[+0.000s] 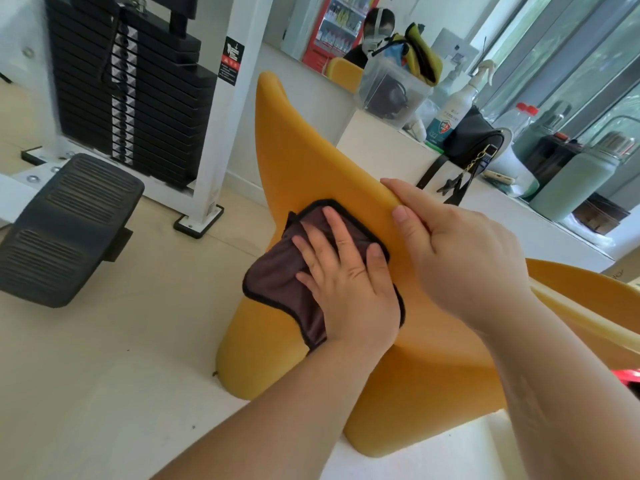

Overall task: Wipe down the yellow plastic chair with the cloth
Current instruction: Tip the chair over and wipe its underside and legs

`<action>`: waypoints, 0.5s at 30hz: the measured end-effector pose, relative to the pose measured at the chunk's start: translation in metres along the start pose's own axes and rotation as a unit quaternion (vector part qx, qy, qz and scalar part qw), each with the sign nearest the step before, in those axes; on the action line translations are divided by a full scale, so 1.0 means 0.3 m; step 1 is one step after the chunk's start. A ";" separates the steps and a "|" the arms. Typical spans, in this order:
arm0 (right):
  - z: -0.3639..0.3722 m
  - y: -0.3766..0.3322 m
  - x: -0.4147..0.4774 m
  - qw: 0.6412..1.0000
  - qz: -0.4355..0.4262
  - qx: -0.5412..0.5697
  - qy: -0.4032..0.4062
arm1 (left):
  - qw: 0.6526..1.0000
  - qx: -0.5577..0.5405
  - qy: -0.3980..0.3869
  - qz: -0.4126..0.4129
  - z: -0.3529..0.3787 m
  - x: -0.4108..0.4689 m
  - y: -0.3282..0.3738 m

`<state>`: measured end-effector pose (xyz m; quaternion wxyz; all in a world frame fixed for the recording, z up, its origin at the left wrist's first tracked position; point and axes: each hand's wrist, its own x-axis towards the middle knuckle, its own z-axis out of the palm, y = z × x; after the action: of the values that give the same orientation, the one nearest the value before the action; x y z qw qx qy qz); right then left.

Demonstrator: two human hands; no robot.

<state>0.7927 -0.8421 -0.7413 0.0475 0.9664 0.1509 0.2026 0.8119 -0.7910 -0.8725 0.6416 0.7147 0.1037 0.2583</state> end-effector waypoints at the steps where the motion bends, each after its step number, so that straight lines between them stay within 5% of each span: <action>1: 0.001 -0.003 -0.003 1.000 0.006 0.004 0.002 | 1.000 -0.001 -0.008 0.000 0.000 -0.004 -0.004; 4: 0.001 -0.007 -0.008 1.000 0.014 0.009 -0.003 | 1.000 0.009 0.015 -0.007 -0.044 0.079 0.002; 9: 0.007 -0.001 0.000 1.000 0.010 0.001 0.002 | 0.981 -0.180 0.032 -0.061 -0.149 0.356 -0.055; 15: 0.022 0.000 0.003 0.999 0.013 -0.007 0.030 | 0.993 -0.087 0.079 -0.017 -0.096 0.277 -0.097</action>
<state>0.7962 -0.8421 -0.7471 0.0476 0.9614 0.1384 0.2330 0.8730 -0.7217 -0.8799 0.6957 0.6313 0.1435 0.3113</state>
